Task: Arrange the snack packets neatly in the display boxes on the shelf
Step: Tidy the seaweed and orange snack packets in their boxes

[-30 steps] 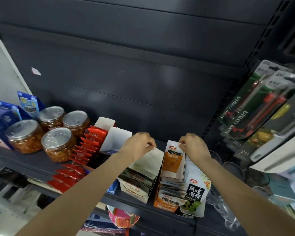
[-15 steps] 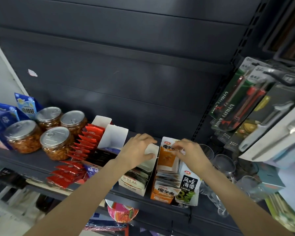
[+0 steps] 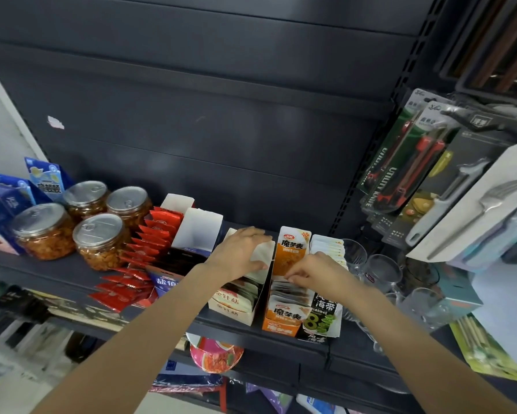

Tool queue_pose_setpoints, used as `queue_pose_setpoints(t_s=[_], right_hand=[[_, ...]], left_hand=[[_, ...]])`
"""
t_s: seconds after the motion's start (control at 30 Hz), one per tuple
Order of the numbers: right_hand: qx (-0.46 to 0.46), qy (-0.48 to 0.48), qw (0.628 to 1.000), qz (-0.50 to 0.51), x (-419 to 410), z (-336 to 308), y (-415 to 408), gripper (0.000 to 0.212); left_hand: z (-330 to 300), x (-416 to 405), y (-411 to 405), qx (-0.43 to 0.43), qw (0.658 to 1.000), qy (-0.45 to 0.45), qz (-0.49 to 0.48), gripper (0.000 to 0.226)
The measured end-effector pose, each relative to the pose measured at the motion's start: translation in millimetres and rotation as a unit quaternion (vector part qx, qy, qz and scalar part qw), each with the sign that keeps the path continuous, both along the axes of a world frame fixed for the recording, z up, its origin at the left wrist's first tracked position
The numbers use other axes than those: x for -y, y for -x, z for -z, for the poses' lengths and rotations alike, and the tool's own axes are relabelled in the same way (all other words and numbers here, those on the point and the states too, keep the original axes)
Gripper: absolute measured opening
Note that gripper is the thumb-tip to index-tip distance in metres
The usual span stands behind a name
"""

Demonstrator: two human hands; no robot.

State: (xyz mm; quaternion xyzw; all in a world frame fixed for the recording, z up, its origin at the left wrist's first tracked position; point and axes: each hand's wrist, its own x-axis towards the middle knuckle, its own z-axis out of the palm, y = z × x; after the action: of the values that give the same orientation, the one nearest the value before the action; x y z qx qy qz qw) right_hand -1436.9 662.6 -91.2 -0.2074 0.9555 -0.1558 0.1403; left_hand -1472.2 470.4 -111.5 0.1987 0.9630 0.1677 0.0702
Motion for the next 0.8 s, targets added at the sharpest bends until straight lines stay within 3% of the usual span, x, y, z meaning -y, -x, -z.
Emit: queue_pose_setpoints(t_s=[0.1, 0.3, 0.5, 0.6, 0.8], right_hand=[[-0.060, -0.043, 0.997, 0.003, 4.2, -0.7, -0.8, 0.023], [-0.108, -0.035, 0.993, 0.037, 8.6, 5.1, -2.4, 0.020], [-0.094, 0.109, 0.985, 0.097, 0.6, -7.9, -4.2, 0.016], [-0.128, 0.133, 0.976, 0.119, -6.9, -22.7, -5.4, 0.016], [-0.220, 0.198, 0.935, 0.198, -22.4, -49.9, -4.1, 0.012]], left_hand=[[-0.1, -0.6, 0.1, 0.001, 1.000, -0.008, -0.005, 0.063], [-1.2, -2.0, 0.0, 0.015, 1.000, -0.016, -0.014, 0.062], [-2.5, -0.4, 0.6, 0.026, 0.999, -0.017, -0.012, 0.060], [-5.5, 0.1, 1.8, 0.026, 0.999, -0.027, -0.011, 0.056], [-18.6, -7.0, -3.0, 0.021, 0.979, -0.189, -0.070, 0.034]])
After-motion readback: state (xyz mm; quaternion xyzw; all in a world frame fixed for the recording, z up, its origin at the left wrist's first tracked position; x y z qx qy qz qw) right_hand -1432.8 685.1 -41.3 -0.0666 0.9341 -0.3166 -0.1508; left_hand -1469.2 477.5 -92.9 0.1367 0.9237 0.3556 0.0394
